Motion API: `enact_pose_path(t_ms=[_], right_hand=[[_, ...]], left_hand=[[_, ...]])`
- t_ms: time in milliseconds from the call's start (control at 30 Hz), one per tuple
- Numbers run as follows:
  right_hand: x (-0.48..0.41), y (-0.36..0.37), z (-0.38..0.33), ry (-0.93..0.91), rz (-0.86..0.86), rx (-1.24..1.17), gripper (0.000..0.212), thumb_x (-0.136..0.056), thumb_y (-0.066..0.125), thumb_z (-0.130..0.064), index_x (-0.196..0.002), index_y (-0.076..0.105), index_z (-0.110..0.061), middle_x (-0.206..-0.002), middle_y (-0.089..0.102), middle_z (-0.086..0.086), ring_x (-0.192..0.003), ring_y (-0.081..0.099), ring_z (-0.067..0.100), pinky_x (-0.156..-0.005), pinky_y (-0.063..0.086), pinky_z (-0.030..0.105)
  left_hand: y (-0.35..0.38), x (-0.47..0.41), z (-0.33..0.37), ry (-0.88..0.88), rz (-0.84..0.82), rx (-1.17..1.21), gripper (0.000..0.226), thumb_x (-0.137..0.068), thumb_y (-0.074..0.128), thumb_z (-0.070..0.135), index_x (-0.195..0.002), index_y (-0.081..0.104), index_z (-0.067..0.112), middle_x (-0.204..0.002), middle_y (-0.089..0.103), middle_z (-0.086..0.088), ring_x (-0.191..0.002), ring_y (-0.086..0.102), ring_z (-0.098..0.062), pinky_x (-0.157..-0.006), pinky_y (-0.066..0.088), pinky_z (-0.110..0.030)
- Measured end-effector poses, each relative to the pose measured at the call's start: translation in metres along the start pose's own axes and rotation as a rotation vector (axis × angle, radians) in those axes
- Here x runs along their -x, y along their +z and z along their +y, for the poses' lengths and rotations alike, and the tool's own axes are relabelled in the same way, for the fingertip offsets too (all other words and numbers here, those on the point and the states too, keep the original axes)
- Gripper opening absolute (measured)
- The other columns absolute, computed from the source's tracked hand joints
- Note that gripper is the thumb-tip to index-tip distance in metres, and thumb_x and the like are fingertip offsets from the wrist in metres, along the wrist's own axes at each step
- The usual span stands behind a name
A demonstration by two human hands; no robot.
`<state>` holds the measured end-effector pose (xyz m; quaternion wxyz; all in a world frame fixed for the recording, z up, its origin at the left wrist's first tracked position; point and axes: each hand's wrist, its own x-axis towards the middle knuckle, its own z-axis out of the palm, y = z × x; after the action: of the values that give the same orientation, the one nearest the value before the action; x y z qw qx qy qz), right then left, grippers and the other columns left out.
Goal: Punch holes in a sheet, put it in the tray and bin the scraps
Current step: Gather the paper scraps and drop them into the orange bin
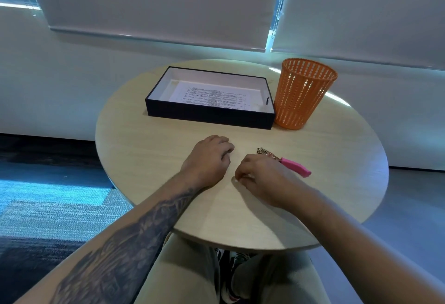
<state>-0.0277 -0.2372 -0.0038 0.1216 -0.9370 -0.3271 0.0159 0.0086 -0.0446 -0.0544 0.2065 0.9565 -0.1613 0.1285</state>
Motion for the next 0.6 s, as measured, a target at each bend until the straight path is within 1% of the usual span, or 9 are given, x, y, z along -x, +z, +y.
enact_pose_path(t_ms=[100, 200, 300, 367, 500, 600], right_hand=[[0.001, -0.001, 0.0, 0.038, 0.03, -0.037, 0.019, -0.099, 0.058, -0.022, -0.108, 0.075, -0.023, -0.107, 0.066, -0.005, -0.096, 0.062, 0.015, -0.088, 0.054, 0.037], [0.001, -0.003, -0.003, 0.071, 0.027, -0.018, 0.018, -0.099, 0.058, -0.026, -0.109, 0.074, -0.024, -0.107, 0.065, -0.004, -0.096, 0.063, 0.016, -0.087, 0.054, 0.037], [-0.001, -0.004, -0.014, 0.099, -0.02, 0.132, 0.025, -0.101, 0.052, -0.037, -0.108, 0.072, -0.024, -0.102, 0.067, -0.001, -0.093, 0.064, 0.02, -0.08, 0.056, 0.041], [-0.006, -0.004, -0.022, 0.115, -0.032, 0.267, 0.028, -0.102, 0.049, -0.039, -0.105, 0.071, -0.022, -0.098, 0.069, 0.002, -0.09, 0.067, 0.024, -0.073, 0.055, 0.038], [-0.015, -0.003, -0.031, 0.095, -0.054, 0.438, 0.021, -0.104, 0.049, -0.032, -0.101, 0.067, -0.021, -0.094, 0.07, 0.003, -0.084, 0.068, 0.025, -0.062, 0.046, 0.033], [-0.018, -0.004, -0.032, 0.077, -0.065, 0.483, 0.017, -0.103, 0.05, -0.024, -0.101, 0.066, -0.019, -0.092, 0.068, 0.004, -0.081, 0.067, 0.024, -0.059, 0.043, 0.033]], left_hand=[[0.0, 0.0, 0.0, 0.007, 0.003, 0.005, 0.034, -0.092, 0.044, 0.023, -0.118, 0.067, 0.017, -0.133, 0.062, -0.003, -0.126, 0.051, -0.022, -0.107, 0.041, -0.042], [0.0, 0.0, 0.001, 0.009, 0.011, 0.003, 0.033, -0.093, 0.045, 0.023, -0.118, 0.067, 0.017, -0.132, 0.062, -0.003, -0.126, 0.051, -0.021, -0.107, 0.041, -0.042], [0.0, 0.001, 0.001, 0.026, 0.04, 0.012, 0.028, -0.091, 0.048, 0.018, -0.11, 0.069, 0.013, -0.121, 0.066, -0.003, -0.117, 0.054, -0.023, -0.1, 0.043, -0.041], [0.0, 0.002, 0.001, 0.03, 0.048, 0.018, 0.028, -0.091, 0.05, 0.017, -0.11, 0.069, 0.012, -0.12, 0.066, -0.003, -0.116, 0.055, -0.023, -0.1, 0.043, -0.04], [0.0, 0.001, 0.001, 0.023, 0.047, 0.017, 0.029, -0.091, 0.05, 0.018, -0.112, 0.069, 0.015, -0.124, 0.065, -0.001, -0.118, 0.054, -0.022, -0.101, 0.043, -0.04], [0.001, 0.0, 0.001, 0.015, 0.04, 0.017, 0.029, -0.091, 0.05, 0.019, -0.112, 0.069, 0.016, -0.125, 0.065, 0.001, -0.119, 0.053, -0.02, -0.102, 0.041, -0.037]])
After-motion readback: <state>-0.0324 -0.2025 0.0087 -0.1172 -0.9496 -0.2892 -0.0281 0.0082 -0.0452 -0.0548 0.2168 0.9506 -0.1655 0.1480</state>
